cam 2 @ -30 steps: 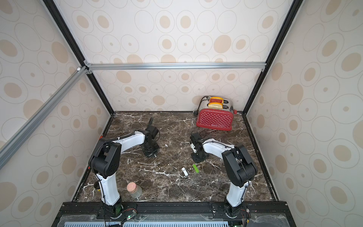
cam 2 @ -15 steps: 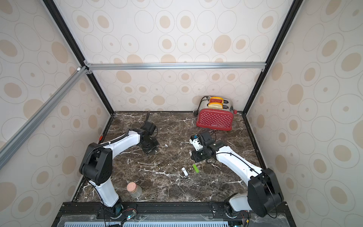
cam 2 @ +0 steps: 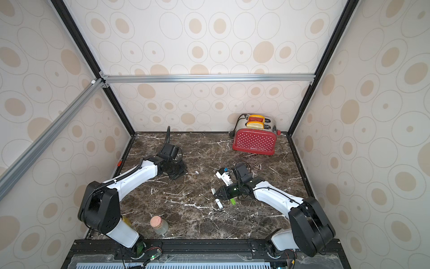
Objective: Close the usb drive cover
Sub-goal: Close the cover of the USB drive.
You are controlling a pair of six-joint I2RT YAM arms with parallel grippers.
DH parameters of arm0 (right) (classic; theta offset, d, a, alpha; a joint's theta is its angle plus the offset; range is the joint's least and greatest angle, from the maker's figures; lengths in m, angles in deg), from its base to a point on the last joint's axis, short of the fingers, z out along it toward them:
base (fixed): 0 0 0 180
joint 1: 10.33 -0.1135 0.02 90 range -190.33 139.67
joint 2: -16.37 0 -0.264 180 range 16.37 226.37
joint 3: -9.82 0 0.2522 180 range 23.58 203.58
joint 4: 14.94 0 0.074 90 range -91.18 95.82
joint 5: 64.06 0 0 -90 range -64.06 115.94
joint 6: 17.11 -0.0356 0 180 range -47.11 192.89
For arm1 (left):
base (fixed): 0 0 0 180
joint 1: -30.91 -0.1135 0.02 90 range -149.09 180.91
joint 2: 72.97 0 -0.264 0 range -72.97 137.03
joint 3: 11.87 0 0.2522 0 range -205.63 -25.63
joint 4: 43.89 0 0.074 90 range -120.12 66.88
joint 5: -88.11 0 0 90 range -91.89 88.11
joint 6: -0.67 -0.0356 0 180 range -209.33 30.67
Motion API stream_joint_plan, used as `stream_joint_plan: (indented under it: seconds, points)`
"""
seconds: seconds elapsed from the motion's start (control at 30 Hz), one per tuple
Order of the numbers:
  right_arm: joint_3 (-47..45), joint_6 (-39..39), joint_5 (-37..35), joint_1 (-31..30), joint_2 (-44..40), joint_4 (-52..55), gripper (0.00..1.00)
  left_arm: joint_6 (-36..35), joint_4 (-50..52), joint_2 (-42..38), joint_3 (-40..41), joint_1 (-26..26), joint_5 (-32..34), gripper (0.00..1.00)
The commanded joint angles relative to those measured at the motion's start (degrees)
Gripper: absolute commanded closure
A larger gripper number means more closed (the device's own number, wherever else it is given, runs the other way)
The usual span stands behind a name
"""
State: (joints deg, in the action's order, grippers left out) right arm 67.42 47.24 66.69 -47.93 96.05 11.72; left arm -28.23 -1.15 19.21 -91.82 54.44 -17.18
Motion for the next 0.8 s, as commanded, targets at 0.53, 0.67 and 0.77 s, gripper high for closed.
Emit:
stream_joint_plan:
  seconds: [0.53,0.67,0.77]
  points:
    - [3.1,-6.7,12.2,-4.4,12.3,-19.7,1.0,-1.6,-12.3,-8.9,7.5,4.9,-6.6,1.0]
    - [3.9,-6.3,12.3,-4.6,13.2,-19.3,1.0,-2.5,-12.2,-8.9,8.3,6.0,-6.9,1.0]
    - [4.7,-5.3,11.9,-4.6,13.8,-17.9,1.0,-3.1,-12.1,-8.9,9.0,6.4,-7.4,1.0]
